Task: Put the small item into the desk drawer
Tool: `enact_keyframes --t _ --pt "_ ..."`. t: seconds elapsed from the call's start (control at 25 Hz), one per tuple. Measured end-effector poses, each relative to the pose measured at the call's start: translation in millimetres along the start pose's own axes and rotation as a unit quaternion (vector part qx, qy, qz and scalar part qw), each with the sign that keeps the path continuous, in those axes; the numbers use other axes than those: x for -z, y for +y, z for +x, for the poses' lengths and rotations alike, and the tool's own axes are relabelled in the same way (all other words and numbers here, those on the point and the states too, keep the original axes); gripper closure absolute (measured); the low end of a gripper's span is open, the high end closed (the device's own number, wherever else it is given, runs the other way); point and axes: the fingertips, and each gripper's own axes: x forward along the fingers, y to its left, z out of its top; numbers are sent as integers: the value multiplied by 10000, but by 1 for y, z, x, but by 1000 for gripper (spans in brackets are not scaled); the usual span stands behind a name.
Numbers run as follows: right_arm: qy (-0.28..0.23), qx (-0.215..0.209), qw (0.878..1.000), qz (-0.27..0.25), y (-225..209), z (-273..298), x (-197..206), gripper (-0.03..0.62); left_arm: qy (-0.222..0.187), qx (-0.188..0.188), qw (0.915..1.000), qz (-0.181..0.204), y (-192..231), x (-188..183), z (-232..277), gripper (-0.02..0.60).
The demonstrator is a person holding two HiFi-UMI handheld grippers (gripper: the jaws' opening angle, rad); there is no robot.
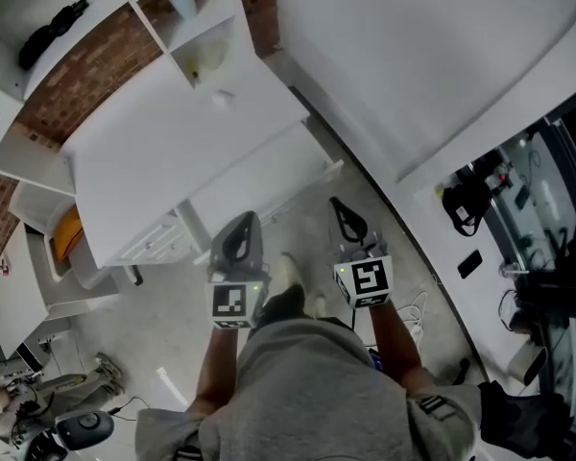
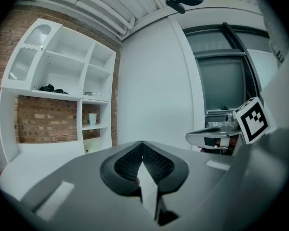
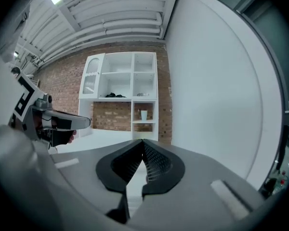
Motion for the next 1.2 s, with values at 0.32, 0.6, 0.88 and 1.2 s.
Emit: enact_keyframes --t 0.32,0.6,0.88,1.2 --pt "-46 -93 9999 -69 8 80 -28 591 -118 -56 9999 -55 62 -17 44 569" --pt "-45 -193 9996 -203 12 132 -39 591 -231 -204 9995 -91 107 -23 63 569" --pt "55 -602 9979 -248 20 180 -46 591 -262 -612 9977 -88 146 -20 76 569" --pt "146 -1216 9920 -313 4 252 -52 591 -83 -1385 9900 -251 181 -12 110 569"
